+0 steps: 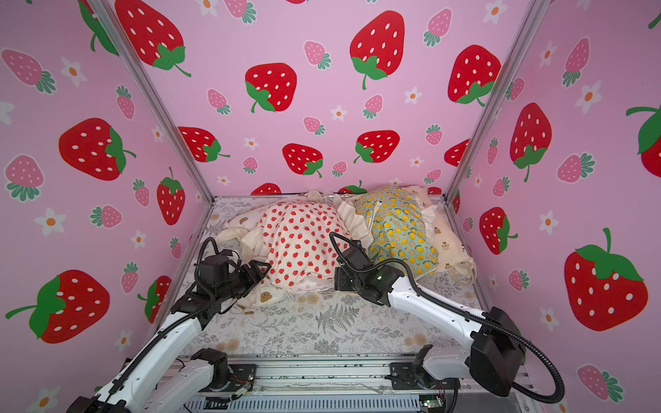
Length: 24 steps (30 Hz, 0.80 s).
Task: Zip up pillowcases
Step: Adjust the pillowcase on the pillowcase.
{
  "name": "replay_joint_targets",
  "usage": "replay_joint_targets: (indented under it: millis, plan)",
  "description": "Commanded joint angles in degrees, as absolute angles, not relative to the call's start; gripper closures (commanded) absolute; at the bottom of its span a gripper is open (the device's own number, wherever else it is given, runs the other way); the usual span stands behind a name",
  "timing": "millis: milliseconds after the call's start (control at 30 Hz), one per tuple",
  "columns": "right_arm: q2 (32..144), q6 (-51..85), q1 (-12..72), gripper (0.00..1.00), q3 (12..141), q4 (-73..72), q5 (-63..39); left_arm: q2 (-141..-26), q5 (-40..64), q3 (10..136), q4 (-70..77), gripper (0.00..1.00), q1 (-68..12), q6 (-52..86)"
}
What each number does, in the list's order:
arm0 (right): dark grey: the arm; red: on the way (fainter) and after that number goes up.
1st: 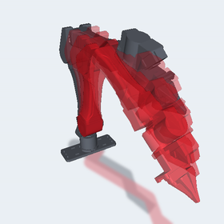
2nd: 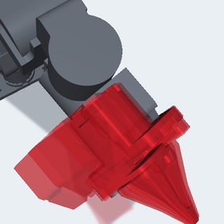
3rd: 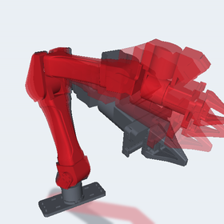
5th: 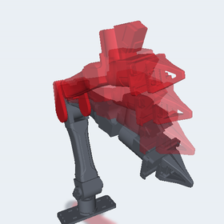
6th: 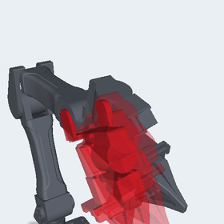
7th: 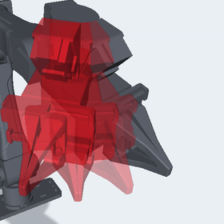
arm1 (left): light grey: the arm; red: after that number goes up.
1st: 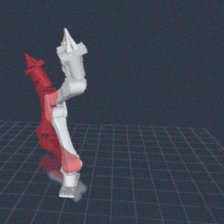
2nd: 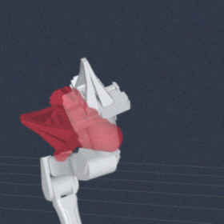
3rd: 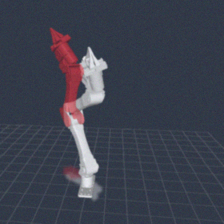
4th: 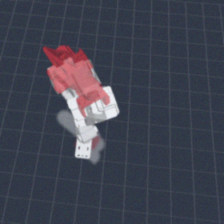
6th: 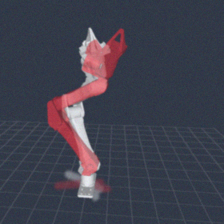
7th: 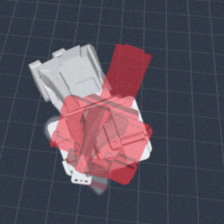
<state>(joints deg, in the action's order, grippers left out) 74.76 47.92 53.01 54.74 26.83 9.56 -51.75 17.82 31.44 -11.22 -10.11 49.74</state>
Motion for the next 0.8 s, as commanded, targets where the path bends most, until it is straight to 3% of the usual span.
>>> replay_joint_targets:
  millis: [0, 267, 433, 767]
  plan:
    - [75.18, 48.14, 51.14, 0.33, 53.92, 25.08, 7.82, -54.49, 20.45, 31.12, -7.18, 0.27, -9.84, 49.37]
    - [80.63, 45.47, 46.6, 0.33, 55.02, 20.51, 5.46, -51.24, 22.35, 26.83, -1.26, 0.61, -11.63, 53.73]
    - [84.03, 42.91, 44.24, 0.34, 57.27, 17.54, 5.03, -50.39, 23.89, 26.56, -2.99, 0.77, -12.78, 55.34]
    - [91.57, 36.26, 36.62, 0.36, 66.44, 16.53, -0.29, -46.49, 18.57, 27.51, -4.14, 1.0, -22.32, 65.99]
